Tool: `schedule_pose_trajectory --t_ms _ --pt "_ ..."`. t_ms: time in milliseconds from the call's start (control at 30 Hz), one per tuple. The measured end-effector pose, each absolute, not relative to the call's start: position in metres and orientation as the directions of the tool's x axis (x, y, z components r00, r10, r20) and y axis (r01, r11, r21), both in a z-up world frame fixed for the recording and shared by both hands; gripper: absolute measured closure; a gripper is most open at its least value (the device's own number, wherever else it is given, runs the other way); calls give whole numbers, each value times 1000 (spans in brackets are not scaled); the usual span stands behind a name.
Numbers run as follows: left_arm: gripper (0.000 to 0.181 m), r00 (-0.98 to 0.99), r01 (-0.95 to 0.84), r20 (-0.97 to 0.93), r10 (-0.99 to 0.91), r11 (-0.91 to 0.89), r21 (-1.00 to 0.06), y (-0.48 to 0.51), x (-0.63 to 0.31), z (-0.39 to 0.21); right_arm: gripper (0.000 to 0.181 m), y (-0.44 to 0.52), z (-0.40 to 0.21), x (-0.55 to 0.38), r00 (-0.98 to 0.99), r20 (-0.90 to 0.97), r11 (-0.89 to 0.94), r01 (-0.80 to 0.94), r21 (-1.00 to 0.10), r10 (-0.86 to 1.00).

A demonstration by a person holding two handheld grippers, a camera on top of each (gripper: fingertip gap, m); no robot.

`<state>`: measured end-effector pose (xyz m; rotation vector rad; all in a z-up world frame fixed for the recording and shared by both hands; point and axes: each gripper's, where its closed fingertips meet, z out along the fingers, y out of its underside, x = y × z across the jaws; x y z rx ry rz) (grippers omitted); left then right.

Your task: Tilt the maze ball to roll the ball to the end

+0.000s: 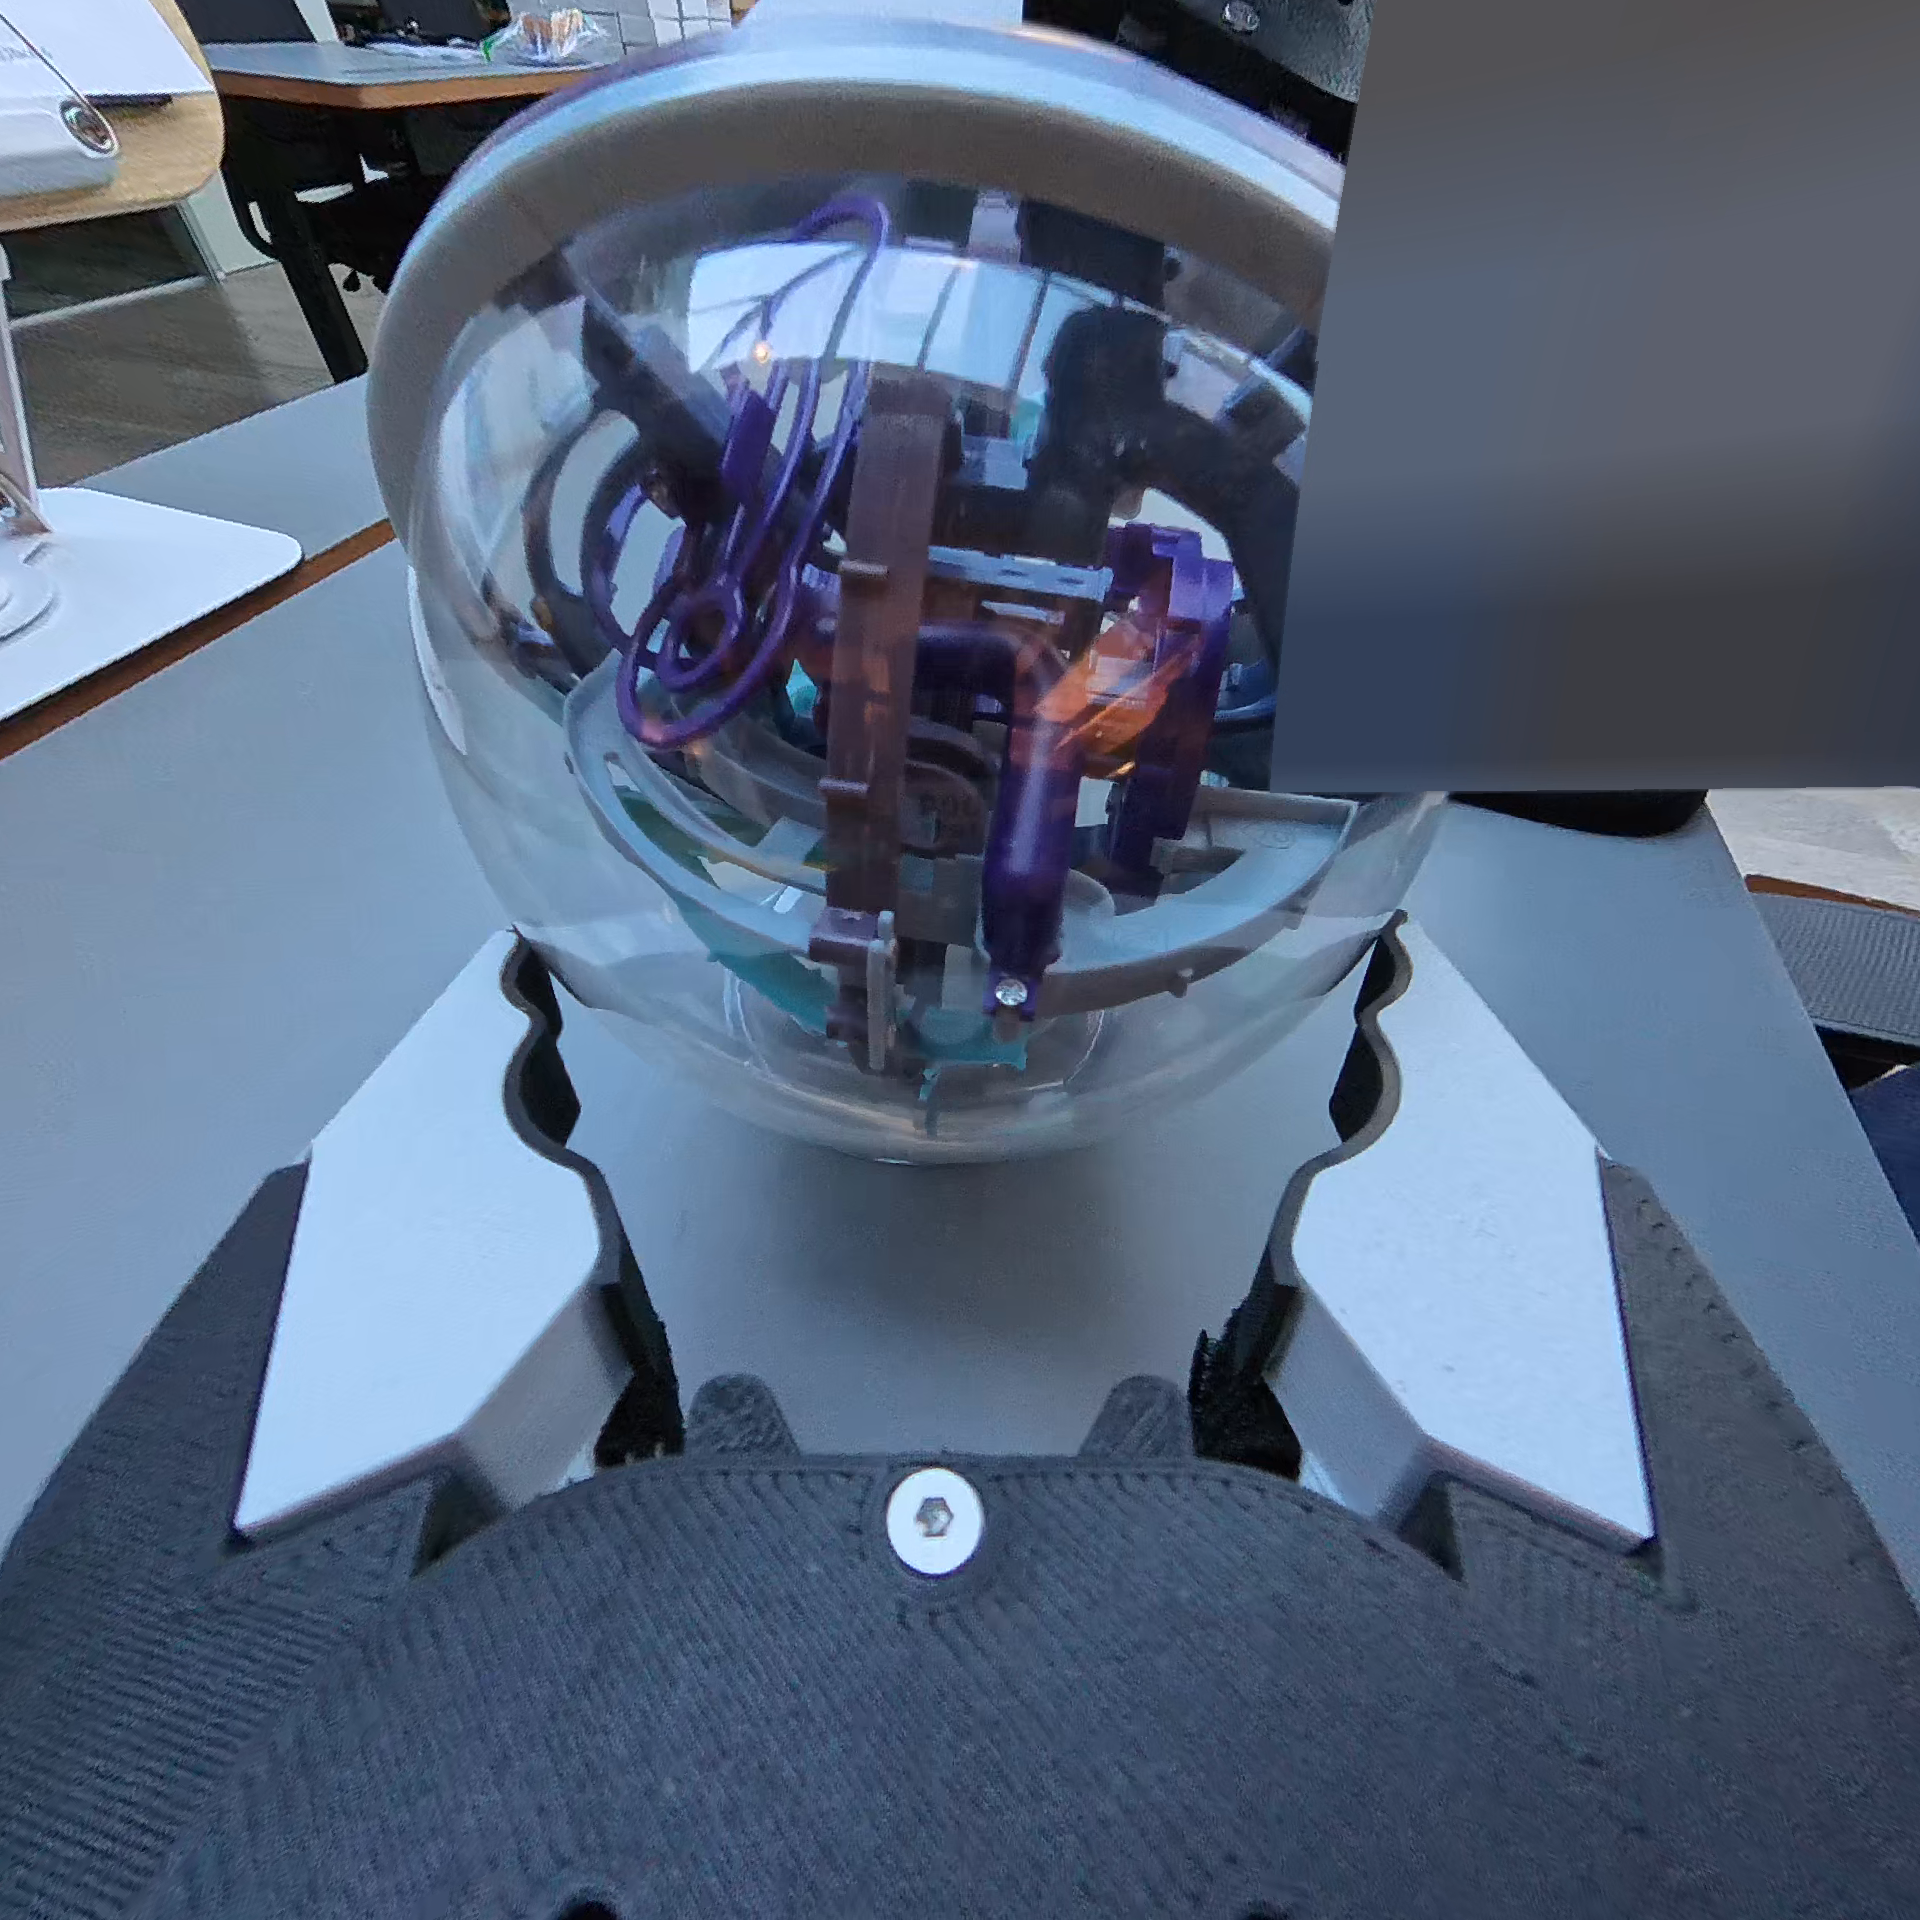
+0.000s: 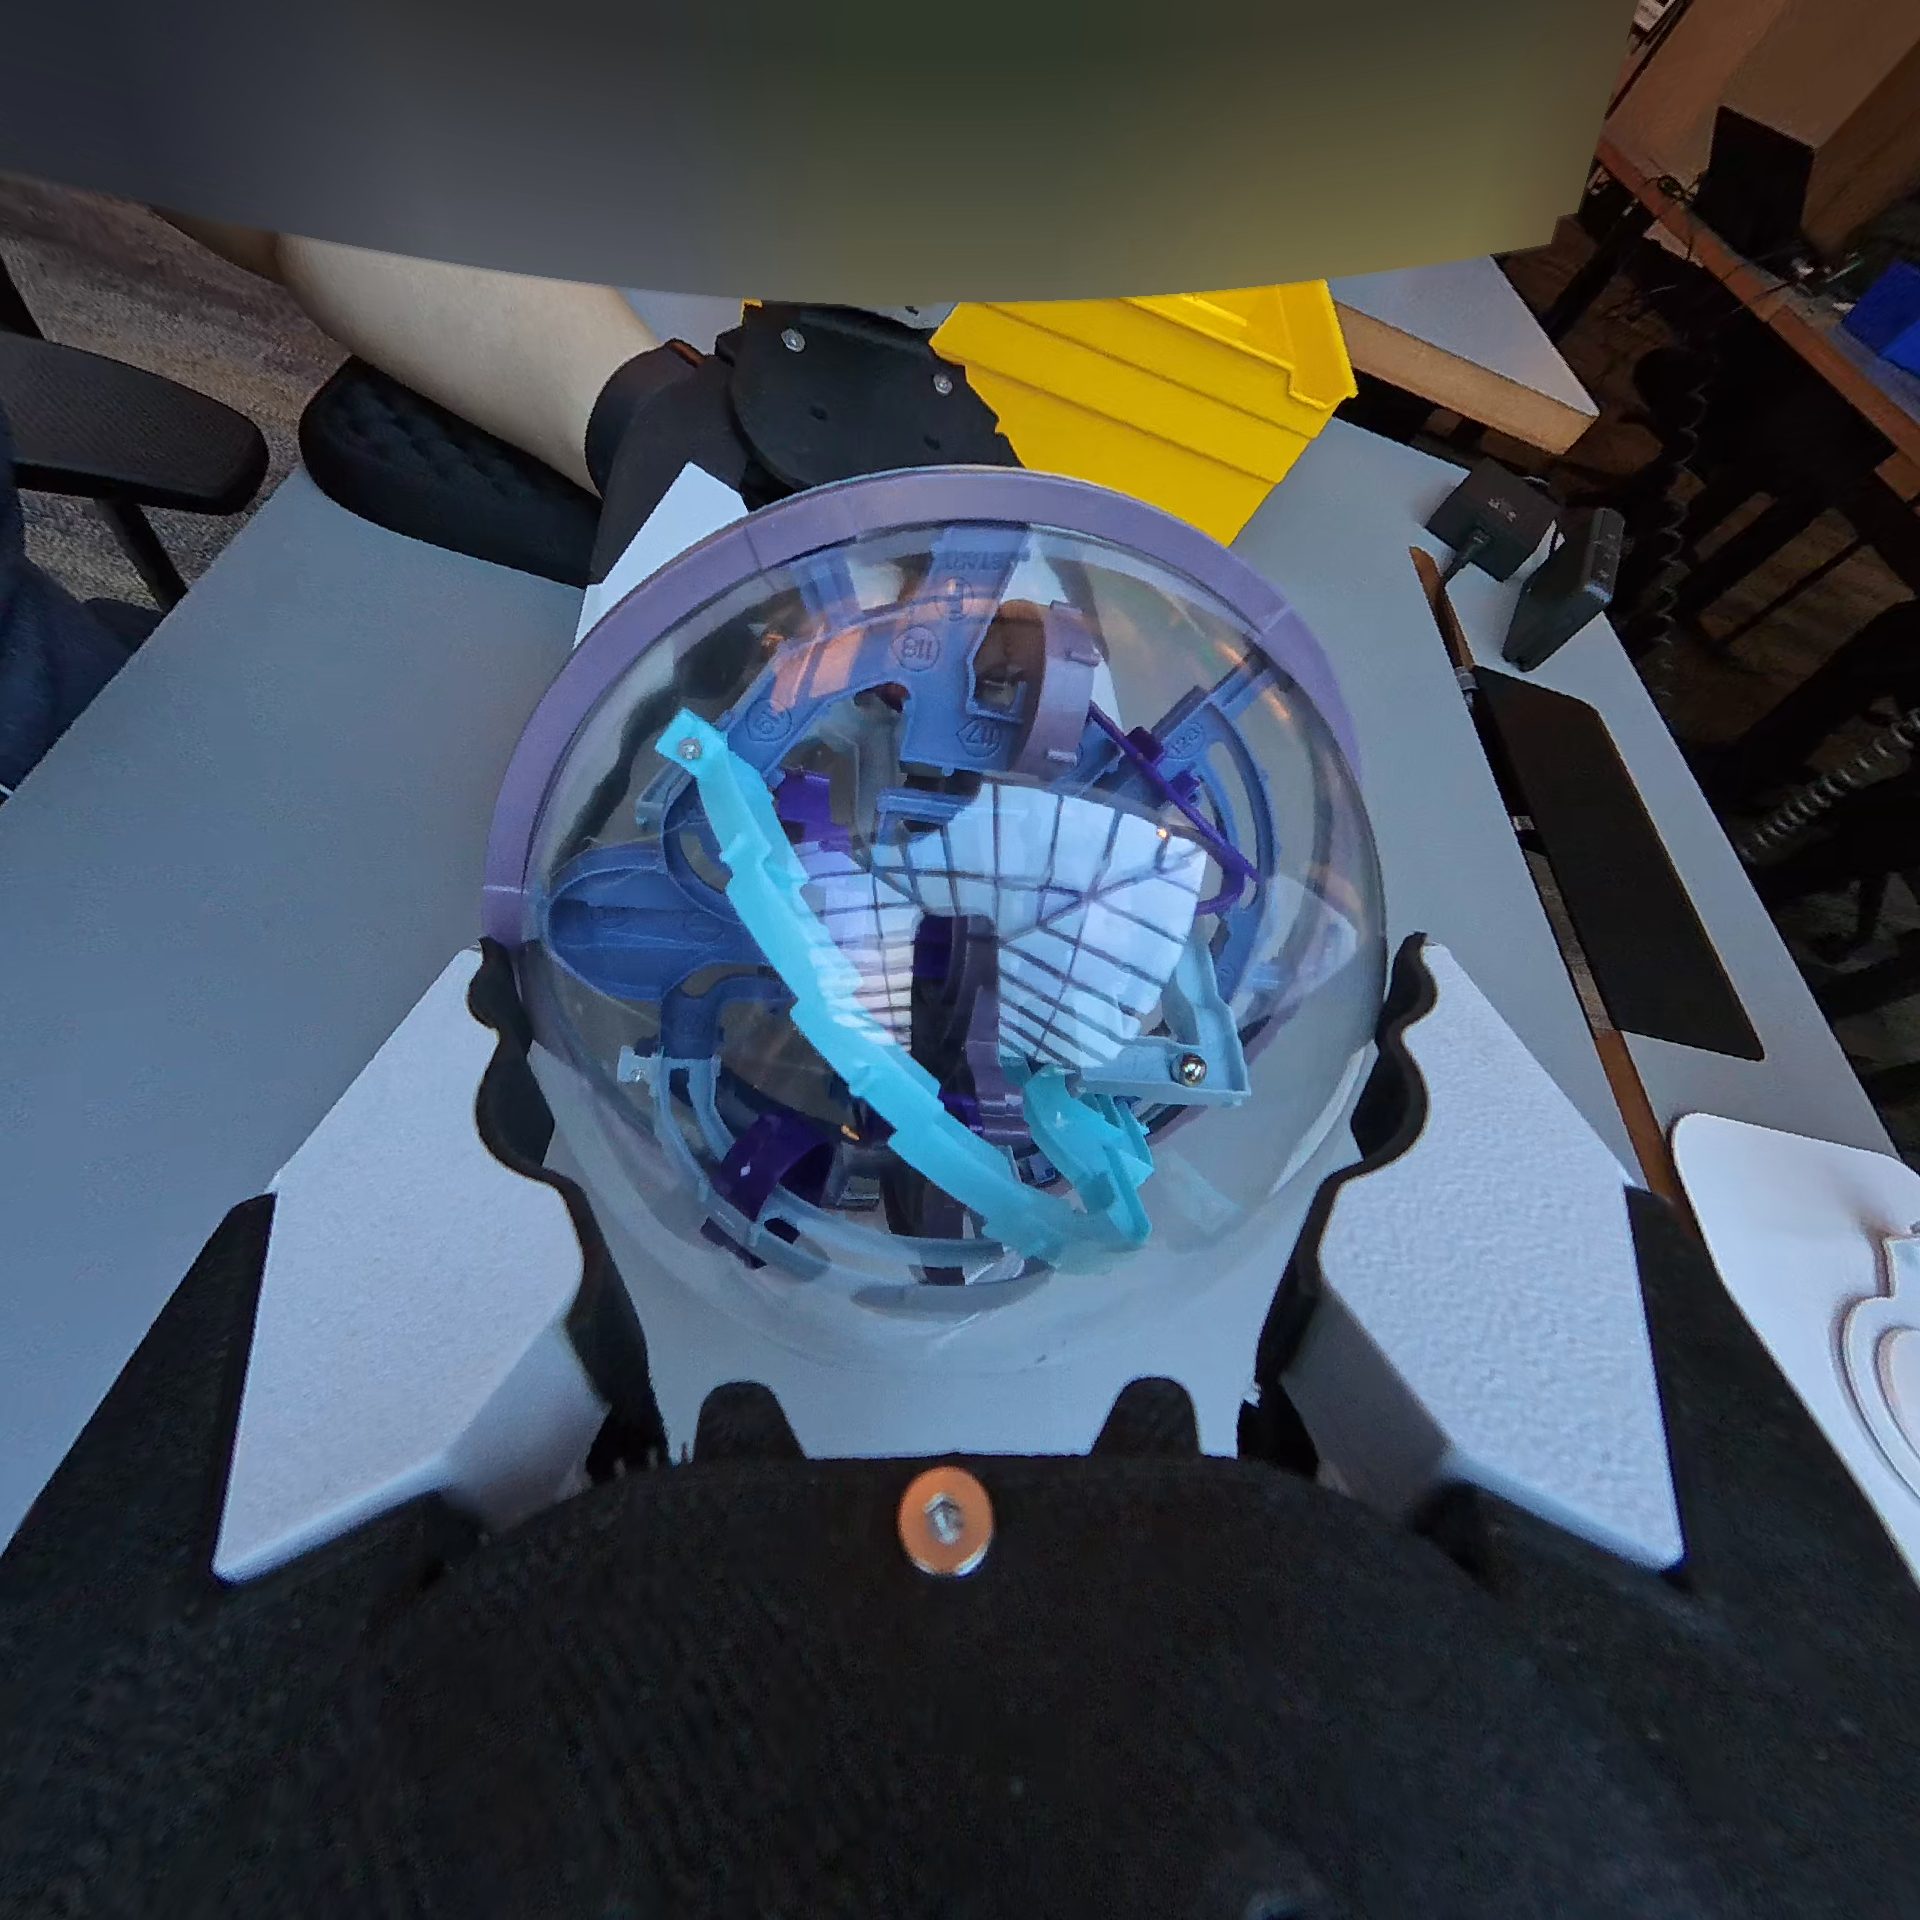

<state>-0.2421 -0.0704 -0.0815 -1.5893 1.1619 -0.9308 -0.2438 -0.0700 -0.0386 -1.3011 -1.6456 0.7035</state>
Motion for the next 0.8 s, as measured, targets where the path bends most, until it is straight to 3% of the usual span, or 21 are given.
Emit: schedule_pose_trajectory --t_ms 800 --pt "33 347 -163 84 -934 -148 -976 -53 -278 -57 23 -51 -22 -279 -103 247 267 436 -859 963"
